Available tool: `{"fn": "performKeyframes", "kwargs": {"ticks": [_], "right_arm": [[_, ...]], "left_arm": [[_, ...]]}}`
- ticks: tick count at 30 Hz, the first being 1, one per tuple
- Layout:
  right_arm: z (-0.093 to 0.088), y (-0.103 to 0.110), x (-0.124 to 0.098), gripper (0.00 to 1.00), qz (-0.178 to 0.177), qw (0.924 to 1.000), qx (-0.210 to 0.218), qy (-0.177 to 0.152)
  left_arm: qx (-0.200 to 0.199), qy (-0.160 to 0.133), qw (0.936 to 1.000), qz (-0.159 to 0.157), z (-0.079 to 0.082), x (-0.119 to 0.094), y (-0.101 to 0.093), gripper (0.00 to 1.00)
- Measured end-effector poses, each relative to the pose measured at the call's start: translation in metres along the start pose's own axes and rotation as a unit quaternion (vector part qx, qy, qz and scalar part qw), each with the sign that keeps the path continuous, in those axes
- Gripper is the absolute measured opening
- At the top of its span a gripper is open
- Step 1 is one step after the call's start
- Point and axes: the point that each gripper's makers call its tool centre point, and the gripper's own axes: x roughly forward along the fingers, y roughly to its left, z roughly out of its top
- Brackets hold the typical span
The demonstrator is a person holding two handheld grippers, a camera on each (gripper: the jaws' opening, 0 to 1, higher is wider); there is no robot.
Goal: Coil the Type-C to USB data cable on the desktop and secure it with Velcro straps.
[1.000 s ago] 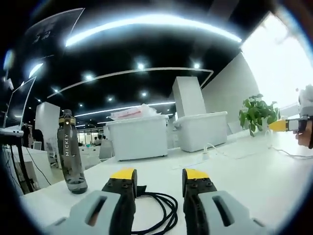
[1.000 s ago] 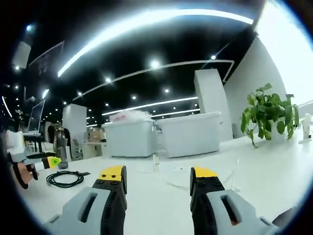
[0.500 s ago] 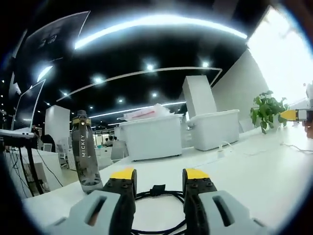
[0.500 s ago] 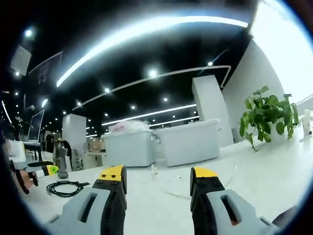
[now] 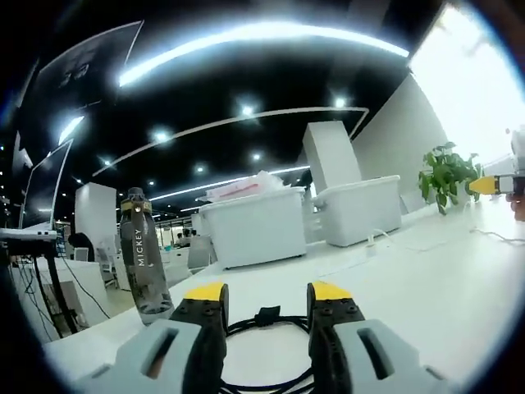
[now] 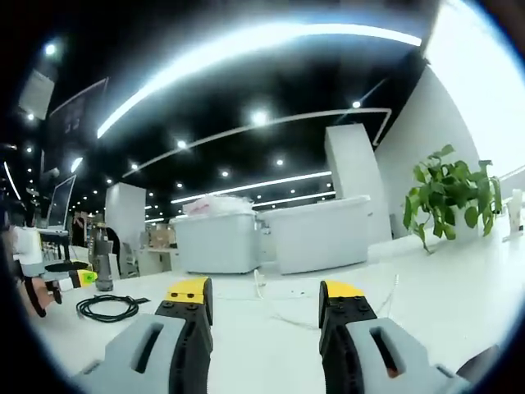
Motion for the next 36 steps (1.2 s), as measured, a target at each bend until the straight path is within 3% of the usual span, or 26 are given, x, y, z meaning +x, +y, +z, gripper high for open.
{"fn": "performKeyframes", "kwargs": {"ticks": [12,21,36], "right_arm": [[-0.007,0.003,-0.001,0.51,0.004,0.9999,0.002,0.011],[-0.014,0.004,0.002,0.51,0.006,0.9997,-0.011,0.022],[-0.021,0.006,0.003,0.51,0.012,0.9994,-0.007,0.032]], "left_arm": [[0.015,0.001,0.9998,-0.014,0.001,-0.002,-0.009,0.42],[-0.015,0.004,0.9998,-0.009,-0.001,-0.001,-0.003,0.42],[-0.025,0.012,0.9995,-0.014,-0.004,-0.001,-0.006,0.42]]}}
